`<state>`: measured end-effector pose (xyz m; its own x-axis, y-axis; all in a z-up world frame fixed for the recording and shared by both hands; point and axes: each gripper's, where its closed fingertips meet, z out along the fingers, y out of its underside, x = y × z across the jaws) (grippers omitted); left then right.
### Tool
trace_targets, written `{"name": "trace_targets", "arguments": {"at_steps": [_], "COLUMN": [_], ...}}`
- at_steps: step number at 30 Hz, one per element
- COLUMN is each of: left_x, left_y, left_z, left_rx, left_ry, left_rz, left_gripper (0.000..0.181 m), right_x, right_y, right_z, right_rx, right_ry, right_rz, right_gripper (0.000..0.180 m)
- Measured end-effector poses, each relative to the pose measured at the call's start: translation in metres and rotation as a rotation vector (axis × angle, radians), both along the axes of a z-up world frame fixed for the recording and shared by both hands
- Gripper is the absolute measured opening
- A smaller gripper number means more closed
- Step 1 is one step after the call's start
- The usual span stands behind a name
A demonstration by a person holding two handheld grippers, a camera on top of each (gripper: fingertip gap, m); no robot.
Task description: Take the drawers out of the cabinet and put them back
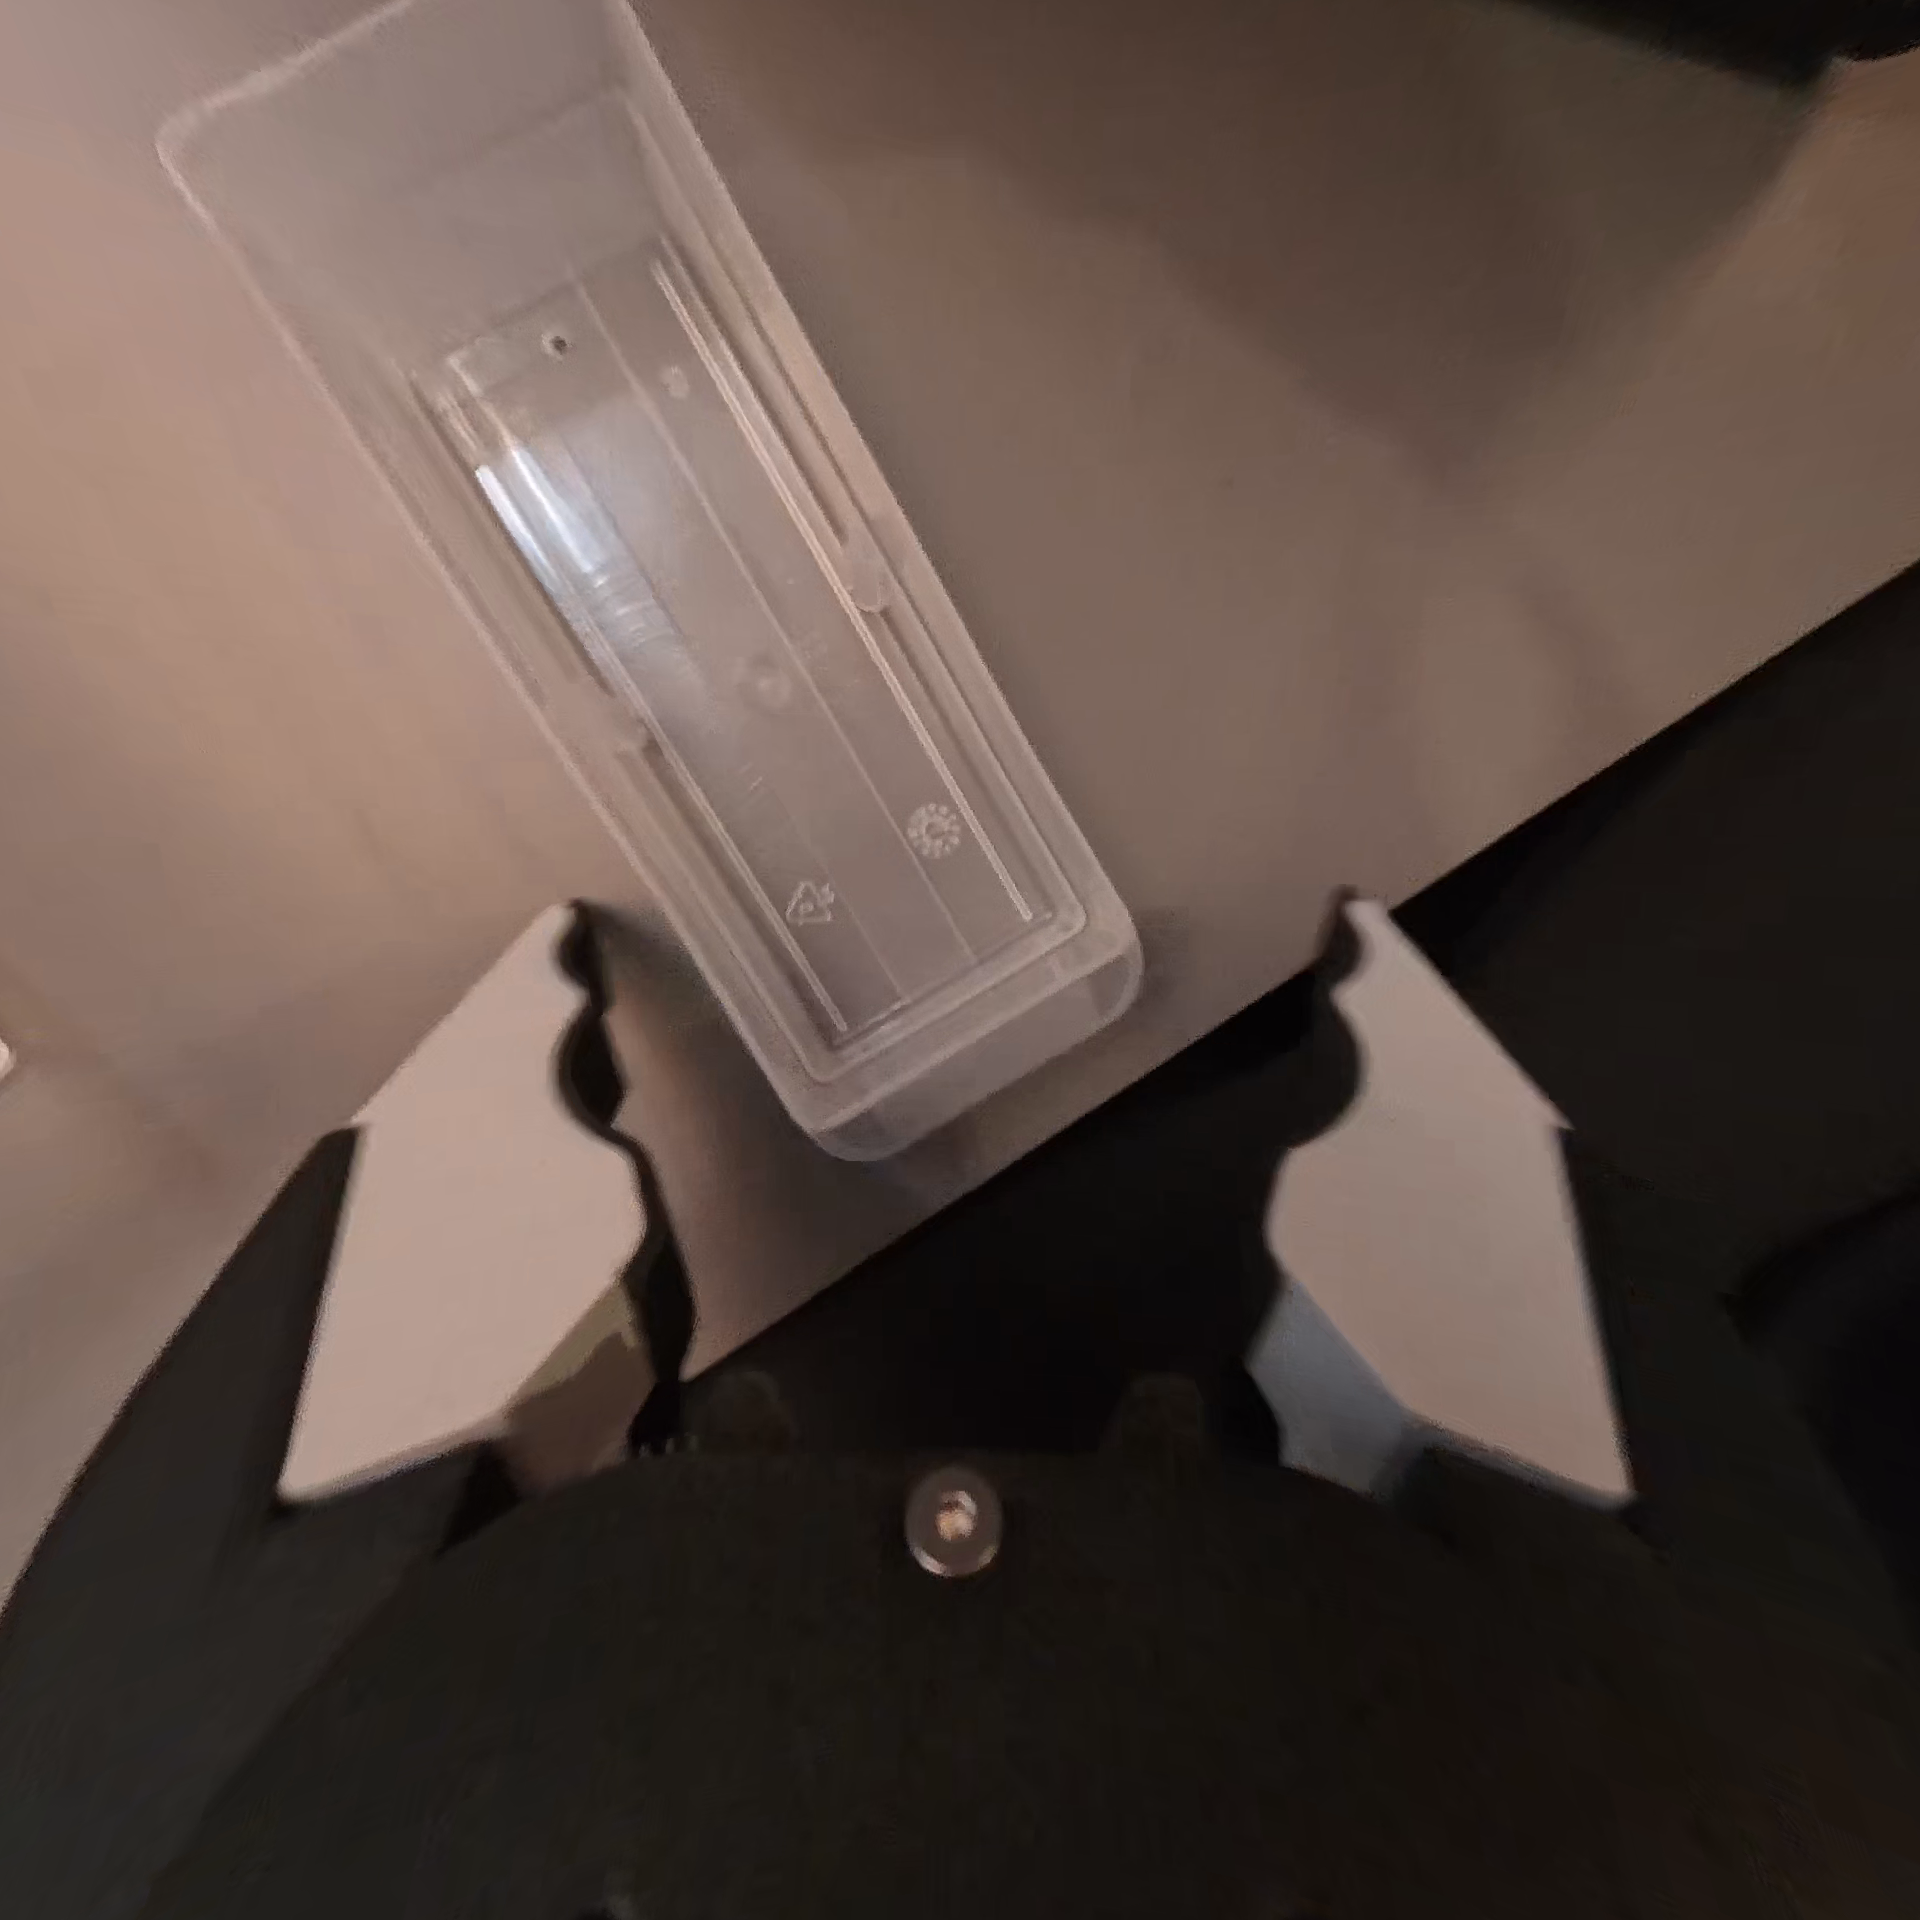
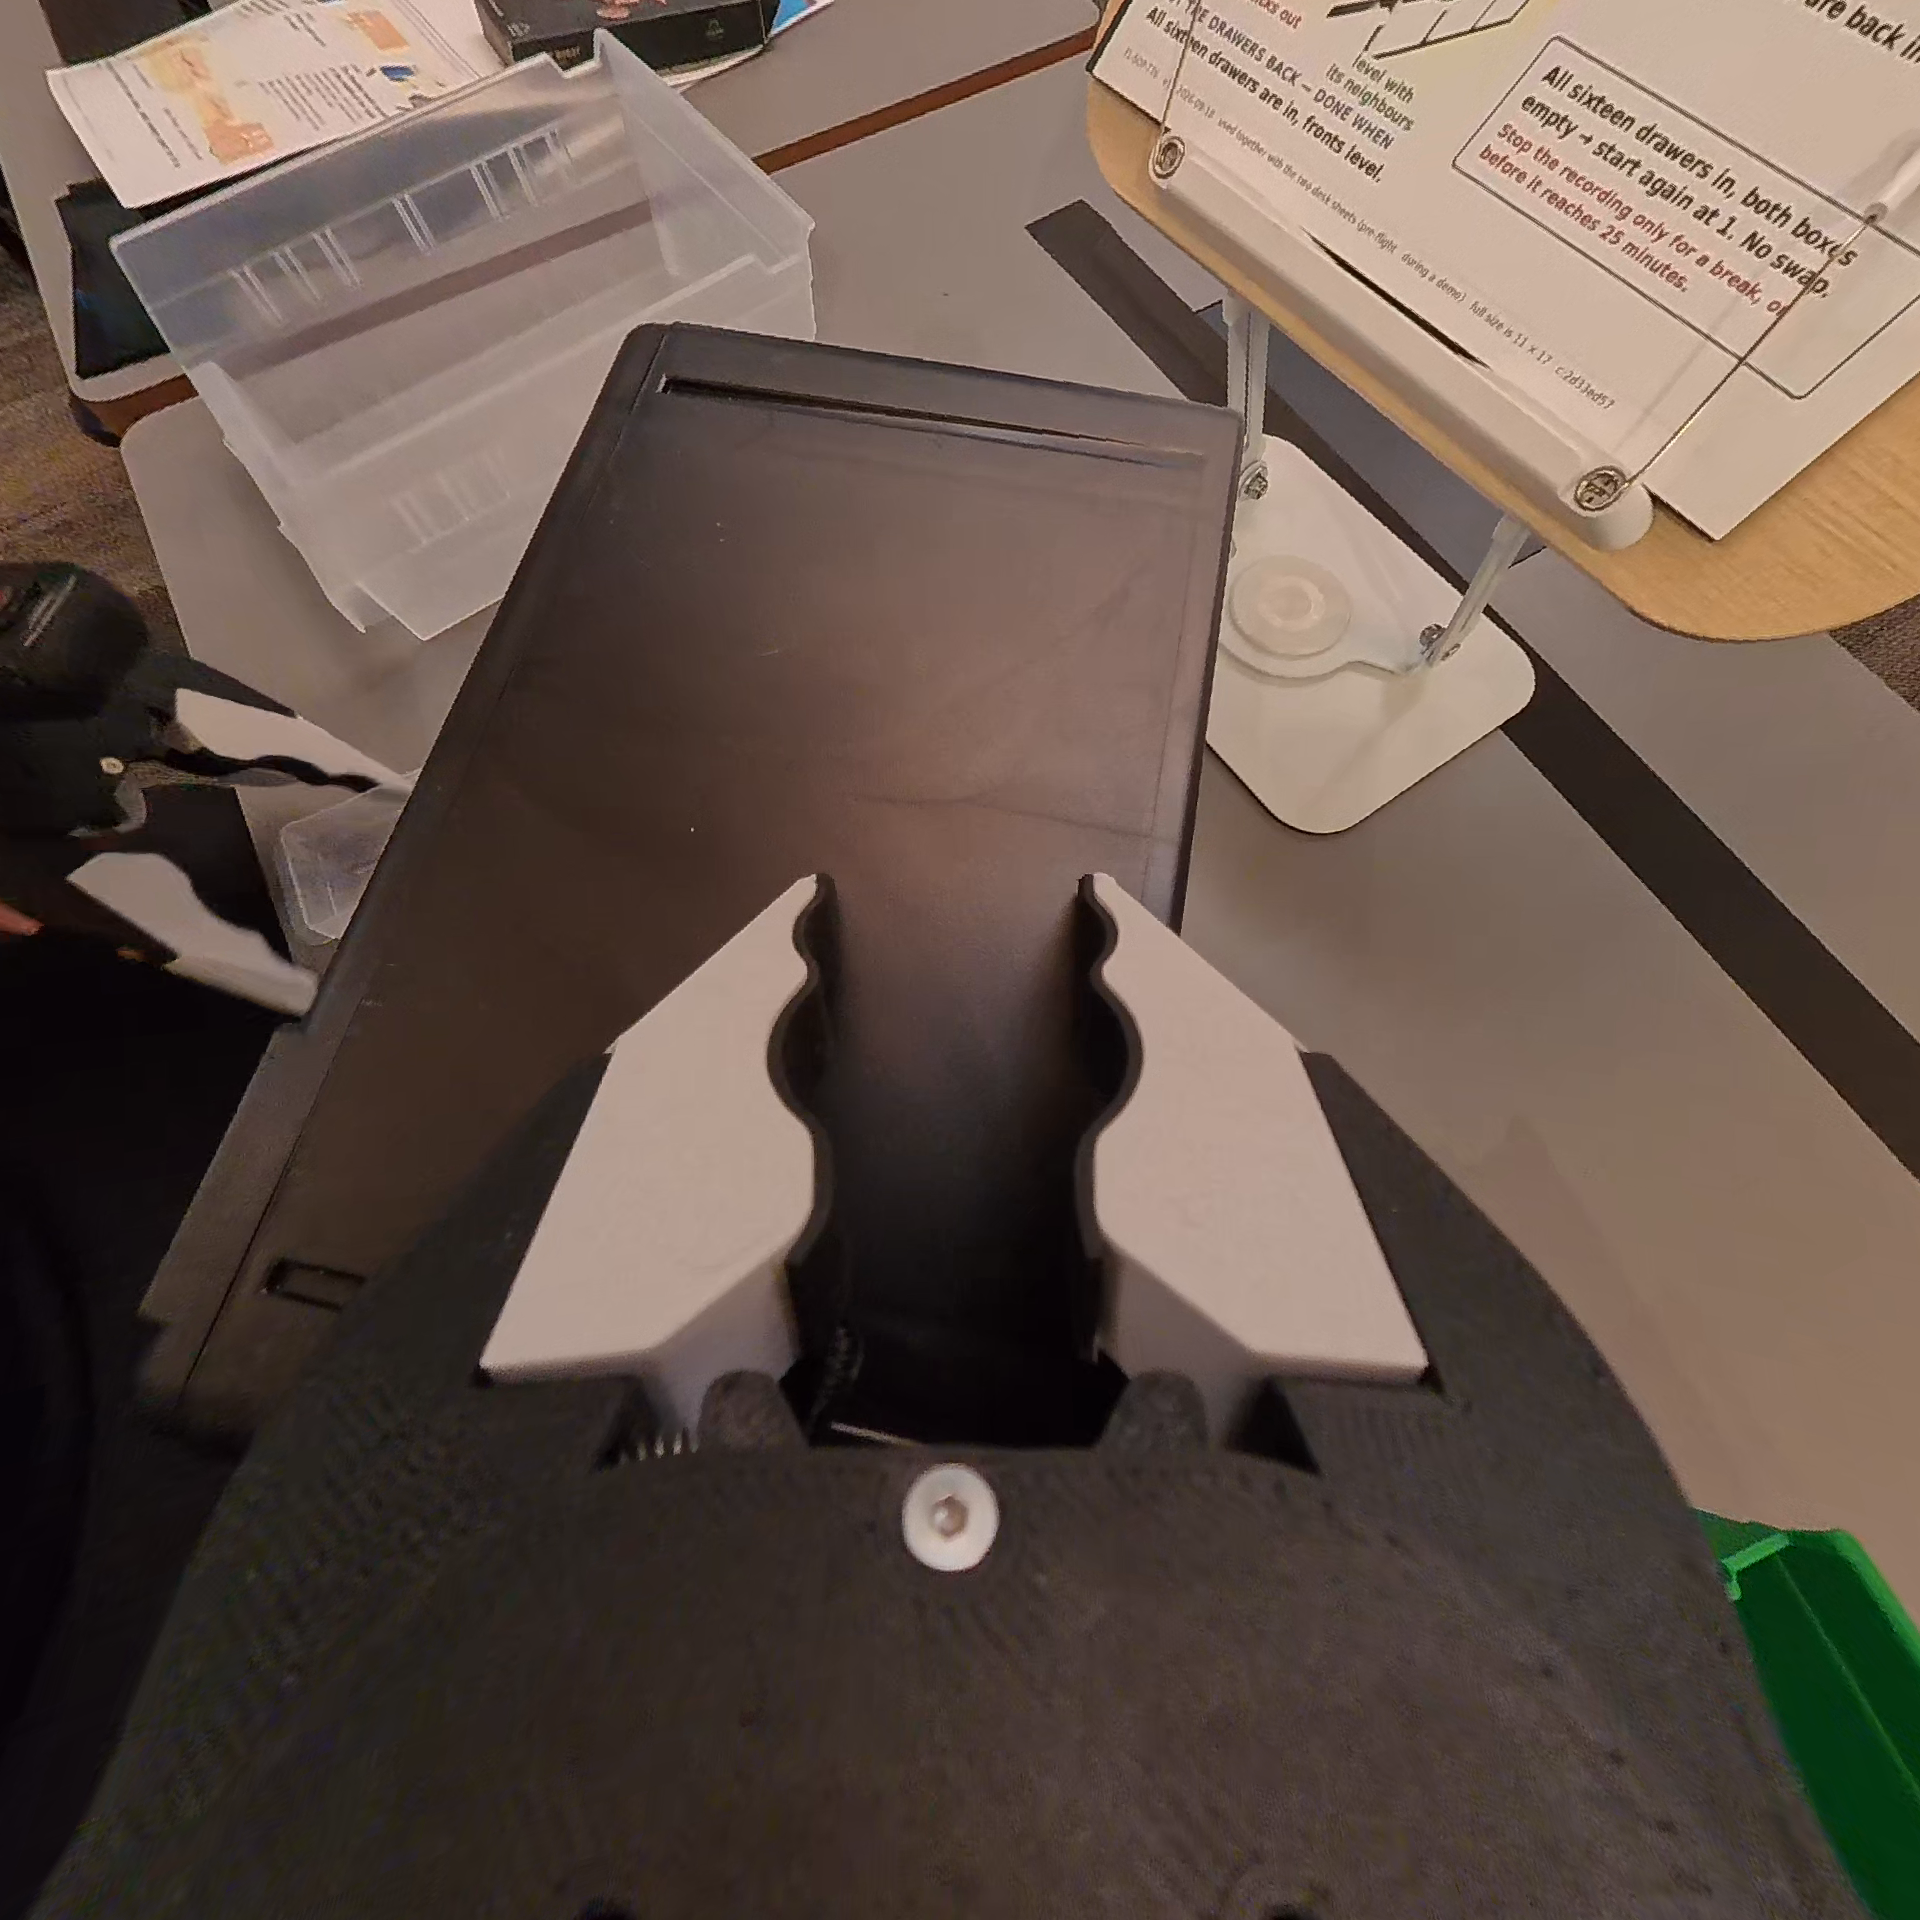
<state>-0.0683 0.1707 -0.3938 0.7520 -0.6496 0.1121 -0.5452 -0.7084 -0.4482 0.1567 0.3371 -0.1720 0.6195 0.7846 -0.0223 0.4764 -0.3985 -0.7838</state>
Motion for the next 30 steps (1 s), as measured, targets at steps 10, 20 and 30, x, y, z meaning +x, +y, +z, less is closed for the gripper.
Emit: {"name": "trace_targets", "arguments": {"at_steps": [10,20,30], "left_x": [-0.018,-0.024,-0.026], "left_y": [0.009,0.008,0.02], "left_z": [0.005,0.003,0.025], "left_rx": [0.007,0.01,0.082], "left_ry": [0.069,0.045,0.042], "left_rz": [-0.19,0.057,0.01], "left_gripper": [0.091,0.072,0.066], "right_x": [0.0,0.0,0.0], "right_y": [0.0,0.001,0.0], "right_z": [0.001,0.002,0.002], "right_rx": [0.007,0.014,0.016], "right_ry": [0.009,0.019,0.02], "right_rz": [0.002,-0.004,-0.003], "right_gripper": [0.045,0.045,0.045]}}
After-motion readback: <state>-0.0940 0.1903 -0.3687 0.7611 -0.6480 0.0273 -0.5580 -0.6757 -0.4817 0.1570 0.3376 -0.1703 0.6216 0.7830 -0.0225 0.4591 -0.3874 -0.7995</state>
